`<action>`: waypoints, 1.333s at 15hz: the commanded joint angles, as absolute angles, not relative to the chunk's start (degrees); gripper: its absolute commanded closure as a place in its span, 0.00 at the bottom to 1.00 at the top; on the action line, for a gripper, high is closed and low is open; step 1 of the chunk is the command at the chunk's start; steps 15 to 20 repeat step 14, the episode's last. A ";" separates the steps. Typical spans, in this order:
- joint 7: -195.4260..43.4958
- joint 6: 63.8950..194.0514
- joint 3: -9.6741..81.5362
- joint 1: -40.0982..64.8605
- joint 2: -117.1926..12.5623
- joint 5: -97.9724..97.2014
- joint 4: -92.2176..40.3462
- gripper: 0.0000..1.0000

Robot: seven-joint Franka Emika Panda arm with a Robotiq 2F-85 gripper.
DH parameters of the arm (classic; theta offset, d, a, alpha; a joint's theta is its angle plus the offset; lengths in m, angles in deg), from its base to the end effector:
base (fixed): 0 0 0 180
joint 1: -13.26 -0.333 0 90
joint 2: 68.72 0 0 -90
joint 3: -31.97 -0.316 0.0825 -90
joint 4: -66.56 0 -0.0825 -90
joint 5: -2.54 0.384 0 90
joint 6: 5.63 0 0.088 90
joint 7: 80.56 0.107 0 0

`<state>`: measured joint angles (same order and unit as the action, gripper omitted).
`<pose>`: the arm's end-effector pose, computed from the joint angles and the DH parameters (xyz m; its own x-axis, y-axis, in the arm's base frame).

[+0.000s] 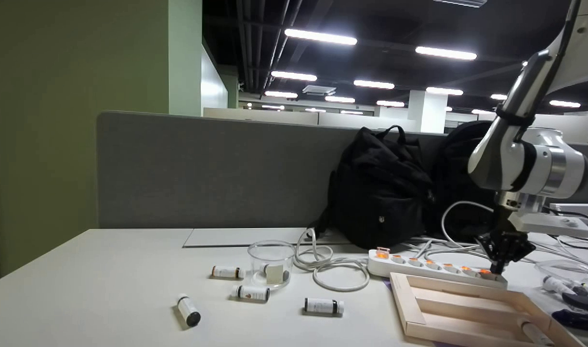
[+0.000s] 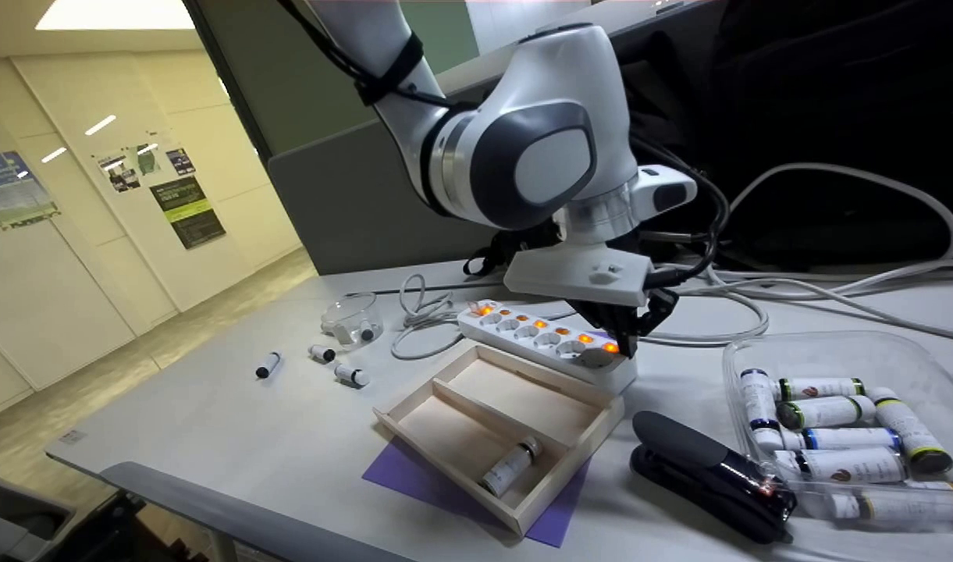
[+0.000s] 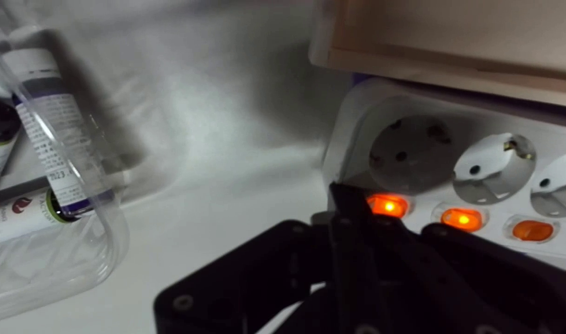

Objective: Turn on the first switch on the right

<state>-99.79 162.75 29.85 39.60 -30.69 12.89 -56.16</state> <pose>0.5105 -0.2414 0.1010 0.9528 -0.2675 0.1438 -0.2650 -0.9636 -0.0364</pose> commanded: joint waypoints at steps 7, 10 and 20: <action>-100.33 134.90 28.17 39.33 -46.29 14.35 -49.21 0.60; -101.84 119.95 23.57 44.94 -51.09 12.37 -48.07 0.38; -102.78 112.98 30.50 39.46 -52.98 12.53 -47.01 0.37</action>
